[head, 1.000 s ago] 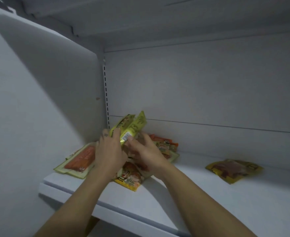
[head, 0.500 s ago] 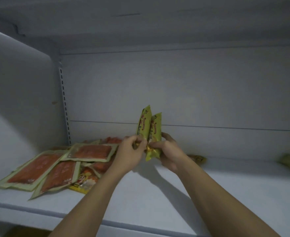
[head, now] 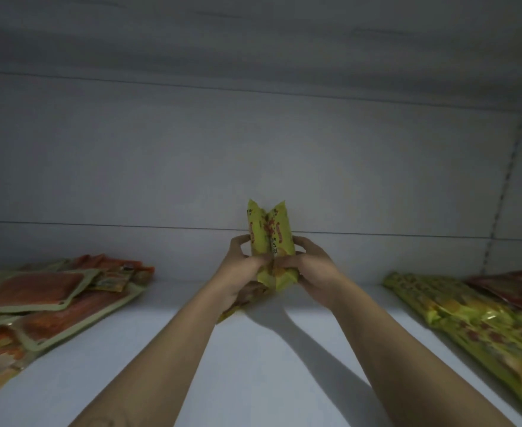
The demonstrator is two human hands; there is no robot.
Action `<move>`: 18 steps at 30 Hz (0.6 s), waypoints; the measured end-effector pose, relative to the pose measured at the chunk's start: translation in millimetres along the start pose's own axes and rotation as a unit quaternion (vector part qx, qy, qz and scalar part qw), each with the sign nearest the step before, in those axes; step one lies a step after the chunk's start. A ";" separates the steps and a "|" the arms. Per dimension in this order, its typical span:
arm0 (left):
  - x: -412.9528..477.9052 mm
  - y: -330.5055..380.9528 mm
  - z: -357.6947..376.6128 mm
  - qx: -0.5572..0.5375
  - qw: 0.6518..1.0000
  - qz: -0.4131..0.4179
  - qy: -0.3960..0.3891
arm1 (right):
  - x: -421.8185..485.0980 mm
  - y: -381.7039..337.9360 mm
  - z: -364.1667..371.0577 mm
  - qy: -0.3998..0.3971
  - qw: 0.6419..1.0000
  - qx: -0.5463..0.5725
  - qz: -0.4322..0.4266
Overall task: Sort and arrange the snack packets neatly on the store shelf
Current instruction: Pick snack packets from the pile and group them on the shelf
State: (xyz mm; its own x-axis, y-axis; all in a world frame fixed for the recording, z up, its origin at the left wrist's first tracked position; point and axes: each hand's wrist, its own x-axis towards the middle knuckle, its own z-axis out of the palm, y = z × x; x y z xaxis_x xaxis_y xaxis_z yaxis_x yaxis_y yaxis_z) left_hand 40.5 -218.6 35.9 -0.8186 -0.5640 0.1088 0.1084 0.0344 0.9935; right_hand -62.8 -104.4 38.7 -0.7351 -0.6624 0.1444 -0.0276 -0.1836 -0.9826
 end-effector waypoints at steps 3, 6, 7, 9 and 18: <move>9.1 -7.8 27.3 -0.043 0.999 -0.020 0.013 | 2.1 -2.5 -23.9 0.012 0.998 -0.067 -0.008; 15.8 -20.8 44.3 -0.104 0.994 -0.038 0.004 | 3.9 5.7 -46.0 0.035 0.996 -0.077 -0.009; 17.6 -25.1 47.0 -0.127 0.991 -0.048 -0.008 | 3.8 12.2 -52.5 0.046 0.997 -0.068 -0.009; 20.6 -33.1 49.2 -0.167 0.983 -0.066 -0.035 | 1.3 26.5 -61.8 0.059 0.996 -0.061 -0.012; 25.8 -52.0 40.3 -0.099 0.988 -0.051 -0.108 | 9.3 46.1 -67.4 0.079 0.996 0.000 -0.044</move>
State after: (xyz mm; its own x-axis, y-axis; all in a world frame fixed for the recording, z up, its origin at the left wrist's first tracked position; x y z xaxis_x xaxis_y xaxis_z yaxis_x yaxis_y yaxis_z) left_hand -8.9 -201.7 -11.6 -0.9301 -0.3657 0.0344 0.1098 -0.1875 0.9761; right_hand -116.5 -70.1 -13.1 -0.8274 -0.5208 0.2103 -0.0970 -0.2364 -0.9668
